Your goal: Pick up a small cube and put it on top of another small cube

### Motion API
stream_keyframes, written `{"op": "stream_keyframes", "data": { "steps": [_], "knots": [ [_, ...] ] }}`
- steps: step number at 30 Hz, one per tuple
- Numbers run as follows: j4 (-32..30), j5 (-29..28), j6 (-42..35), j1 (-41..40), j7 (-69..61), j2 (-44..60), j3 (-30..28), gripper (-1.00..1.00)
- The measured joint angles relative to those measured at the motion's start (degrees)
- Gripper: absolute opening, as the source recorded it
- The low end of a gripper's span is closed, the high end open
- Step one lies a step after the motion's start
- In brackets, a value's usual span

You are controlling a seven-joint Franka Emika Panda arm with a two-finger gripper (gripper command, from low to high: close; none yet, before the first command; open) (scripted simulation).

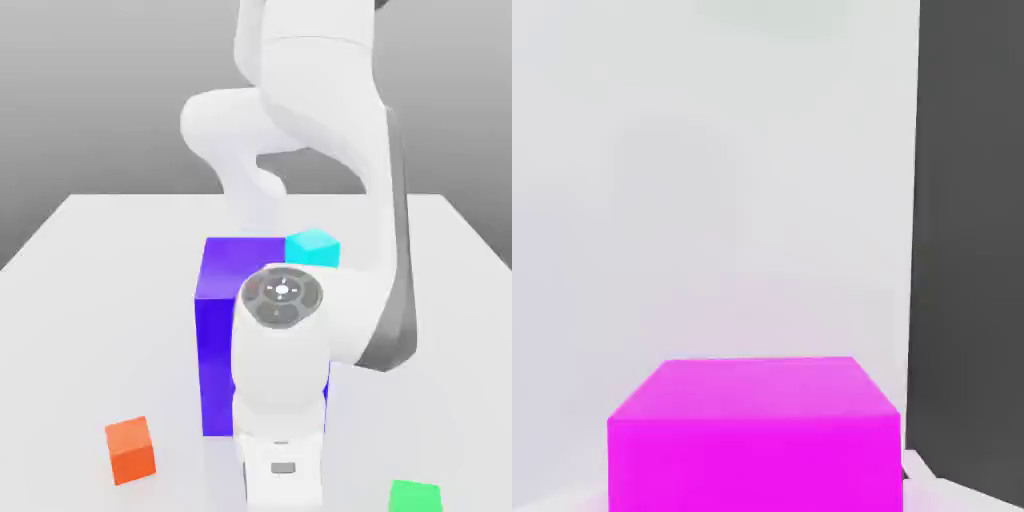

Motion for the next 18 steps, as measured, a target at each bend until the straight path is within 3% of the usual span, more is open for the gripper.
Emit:
{"op": "stream_keyframes", "data": {
  "steps": [5, 10, 14, 15, 18],
  "knots": [
    [-1.19, -4.43, -5.62, 3.19, 2.85, -6.87, -2.81, -1.0],
    [2.84, -10.58, -12.3, 10.6, 2.91, -10.38, 1.14, -1.0],
    [4.09, -9.05, -7.53, 10.77, 1.02, -4.49, 3.65, -1.0],
    [4.19, -8.59, -6.44, 10.48, 0.67, -3.25, 4.08, 1.0],
    [4.19, -8.59, -6.44, 10.48, 0.67, -3.25, 4.08, 1.0]
  ]
}}
